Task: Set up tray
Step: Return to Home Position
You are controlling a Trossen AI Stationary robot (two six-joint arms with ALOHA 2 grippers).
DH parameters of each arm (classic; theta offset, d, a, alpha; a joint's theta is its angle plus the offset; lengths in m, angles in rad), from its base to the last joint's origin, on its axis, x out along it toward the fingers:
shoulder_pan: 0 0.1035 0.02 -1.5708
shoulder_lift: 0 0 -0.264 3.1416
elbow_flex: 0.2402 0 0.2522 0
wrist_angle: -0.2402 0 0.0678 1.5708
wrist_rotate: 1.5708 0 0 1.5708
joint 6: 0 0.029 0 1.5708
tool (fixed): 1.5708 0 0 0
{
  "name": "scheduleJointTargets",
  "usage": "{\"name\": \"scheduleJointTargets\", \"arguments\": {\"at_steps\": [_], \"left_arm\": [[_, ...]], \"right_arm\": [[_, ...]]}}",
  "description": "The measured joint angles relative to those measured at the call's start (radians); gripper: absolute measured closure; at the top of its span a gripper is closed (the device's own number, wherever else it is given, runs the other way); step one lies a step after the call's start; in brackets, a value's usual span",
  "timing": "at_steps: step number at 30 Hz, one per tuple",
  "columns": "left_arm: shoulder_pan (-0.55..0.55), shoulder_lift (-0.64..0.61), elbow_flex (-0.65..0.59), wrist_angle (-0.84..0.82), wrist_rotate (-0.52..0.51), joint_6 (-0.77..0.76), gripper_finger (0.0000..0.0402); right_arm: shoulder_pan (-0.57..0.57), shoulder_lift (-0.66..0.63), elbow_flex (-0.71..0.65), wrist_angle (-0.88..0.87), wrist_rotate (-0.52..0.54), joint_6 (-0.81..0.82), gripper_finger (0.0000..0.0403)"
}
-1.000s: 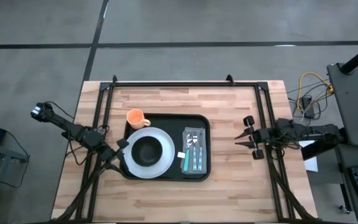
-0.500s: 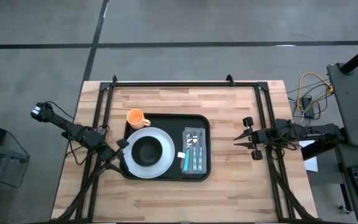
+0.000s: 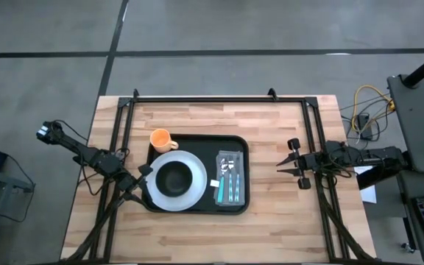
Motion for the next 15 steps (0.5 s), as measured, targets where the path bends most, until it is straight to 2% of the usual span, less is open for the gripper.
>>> {"name": "scheduleJointTargets", "arguments": {"at_steps": [8,15], "left_arm": [[0.000,0.000,0.000,0.001,0.000,0.000,0.0295],[0.000,0.000,0.000,0.001,0.000,0.000,0.0295]], "right_arm": [[0.000,0.000,0.000,0.000,0.000,0.000,0.0317],[0.000,0.000,0.000,0.000,0.000,0.000,0.0329]]}}
